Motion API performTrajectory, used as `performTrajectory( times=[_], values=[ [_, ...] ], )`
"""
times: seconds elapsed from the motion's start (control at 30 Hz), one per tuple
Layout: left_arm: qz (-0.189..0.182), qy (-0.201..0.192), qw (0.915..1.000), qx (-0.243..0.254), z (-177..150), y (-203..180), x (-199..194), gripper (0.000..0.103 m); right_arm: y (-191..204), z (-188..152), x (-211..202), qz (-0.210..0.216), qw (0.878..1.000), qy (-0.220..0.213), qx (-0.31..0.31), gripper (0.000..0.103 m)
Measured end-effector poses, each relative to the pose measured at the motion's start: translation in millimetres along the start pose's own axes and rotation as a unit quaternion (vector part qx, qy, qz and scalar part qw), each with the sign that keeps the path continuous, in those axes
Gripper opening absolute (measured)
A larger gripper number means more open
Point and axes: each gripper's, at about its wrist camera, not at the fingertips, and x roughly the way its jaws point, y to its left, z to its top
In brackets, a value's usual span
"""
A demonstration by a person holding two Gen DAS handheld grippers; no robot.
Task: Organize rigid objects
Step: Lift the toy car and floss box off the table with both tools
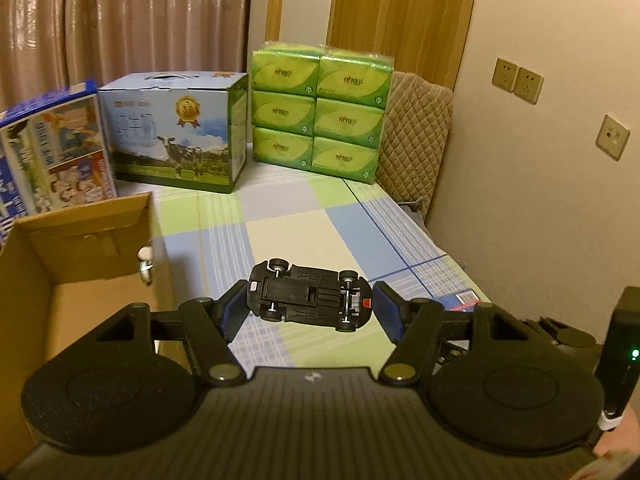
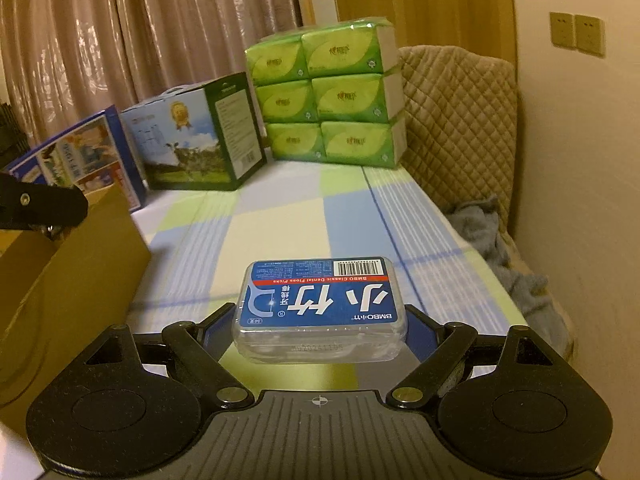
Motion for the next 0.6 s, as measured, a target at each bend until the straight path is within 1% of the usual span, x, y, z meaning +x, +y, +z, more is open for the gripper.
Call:
performTrajectory(
  times=[0.13,0.33,0.47,0.6],
  values=[
    [0.008,-0.007,0.9999,-0.004,-18,-1,-35,0.062,11,-13,-40,0.008,1.000,0.005,-0.001,0.083],
    [0.019,-0.022,0.9993,-0.022,-40,4,-84,0.062,33,-17,-89,0.021,1.000,-0.005,-0.019,0.083],
    [0.028,-0.034,0.9984,-0.034,-49,10,-112,0.062,47,-17,-113,0.028,0.999,-0.014,-0.033,0.083],
    [0.040,-0.043,0.9974,-0.042,-59,18,-138,0.062,60,-17,-126,0.039,0.998,-0.017,-0.045,0.083]
  ],
)
